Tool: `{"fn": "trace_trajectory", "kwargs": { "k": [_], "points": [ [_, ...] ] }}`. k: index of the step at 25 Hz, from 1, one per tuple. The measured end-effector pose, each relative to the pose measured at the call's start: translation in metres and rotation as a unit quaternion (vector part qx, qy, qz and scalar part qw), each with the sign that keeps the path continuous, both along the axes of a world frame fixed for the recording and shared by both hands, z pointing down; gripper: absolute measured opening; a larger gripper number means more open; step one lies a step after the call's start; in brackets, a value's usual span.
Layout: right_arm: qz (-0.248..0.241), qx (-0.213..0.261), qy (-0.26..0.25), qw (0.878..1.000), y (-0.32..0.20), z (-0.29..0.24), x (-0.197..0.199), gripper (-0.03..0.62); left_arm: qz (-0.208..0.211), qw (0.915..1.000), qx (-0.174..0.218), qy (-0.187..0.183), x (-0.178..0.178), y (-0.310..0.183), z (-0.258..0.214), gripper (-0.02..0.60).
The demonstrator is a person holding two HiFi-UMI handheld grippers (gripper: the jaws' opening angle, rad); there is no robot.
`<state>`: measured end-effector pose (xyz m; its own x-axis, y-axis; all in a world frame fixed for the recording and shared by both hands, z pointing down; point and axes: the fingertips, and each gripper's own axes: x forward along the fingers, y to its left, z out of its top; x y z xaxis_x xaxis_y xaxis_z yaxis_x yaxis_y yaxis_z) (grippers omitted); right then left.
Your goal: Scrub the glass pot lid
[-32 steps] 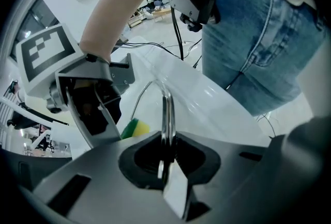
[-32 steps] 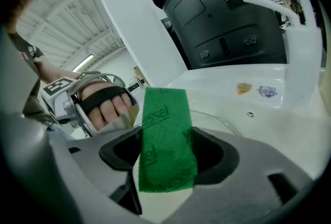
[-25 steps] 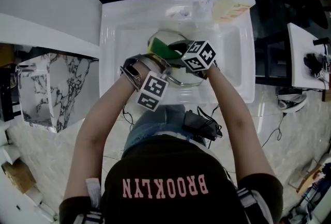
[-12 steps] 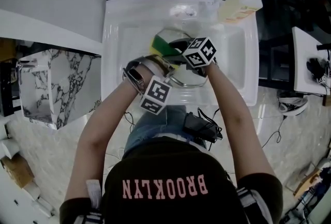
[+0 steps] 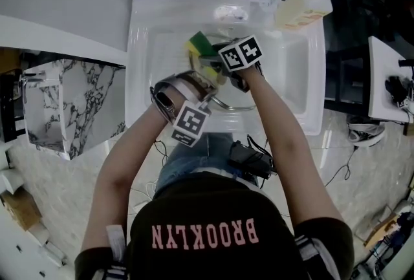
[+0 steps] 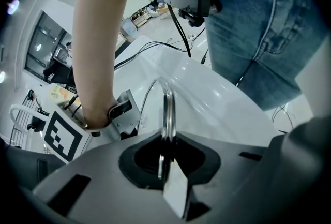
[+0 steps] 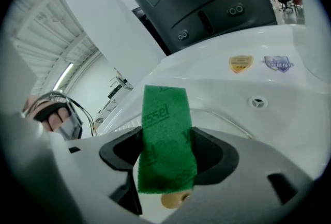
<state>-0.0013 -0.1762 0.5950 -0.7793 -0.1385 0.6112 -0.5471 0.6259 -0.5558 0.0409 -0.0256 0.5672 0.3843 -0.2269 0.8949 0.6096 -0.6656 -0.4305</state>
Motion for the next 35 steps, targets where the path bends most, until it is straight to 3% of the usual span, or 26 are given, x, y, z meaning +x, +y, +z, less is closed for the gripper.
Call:
{"fn": "trace_trajectory", "kwargs": {
  "k": [4,8,12,19,25,29,35],
  "points": [
    [0.060,-0.055,0.003,0.997,-0.013,0.012,0.009,0.284,0.000,1.0000,-0.003,0.002,-0.001,0.000,0.000,0.040],
    [0.129,-0.127,-0.019,0.983,-0.024,0.023,0.022,0.285,0.001,1.0000,-0.006,0.002,0.000,0.000,0.000,0.040],
    [0.136,-0.174,-0.017,0.975,-0.024,0.030,0.032,0.285,0.001,1.0000,-0.008,-0.002,-0.001,0.001,0.000,0.040],
    [0.099,-0.167,0.088,0.977,-0.017,0.053,0.058,0.285,0.002,0.9999,-0.011,-0.009,-0.001,0.001,0.000,0.040],
    [0.088,-0.167,0.215,0.958,-0.003,0.089,0.116,0.285,0.001,0.9999,-0.012,-0.012,-0.002,0.001,0.001,0.040],
    [0.119,-0.184,0.185,0.958,0.005,0.094,0.138,0.285,0.001,0.9999,-0.009,-0.014,-0.002,0.001,0.001,0.040],
    [0.101,-0.164,0.197,0.961,0.016,0.093,0.159,0.285,-0.005,0.9996,-0.016,-0.021,-0.003,0.001,0.002,0.040]
  ]
}}
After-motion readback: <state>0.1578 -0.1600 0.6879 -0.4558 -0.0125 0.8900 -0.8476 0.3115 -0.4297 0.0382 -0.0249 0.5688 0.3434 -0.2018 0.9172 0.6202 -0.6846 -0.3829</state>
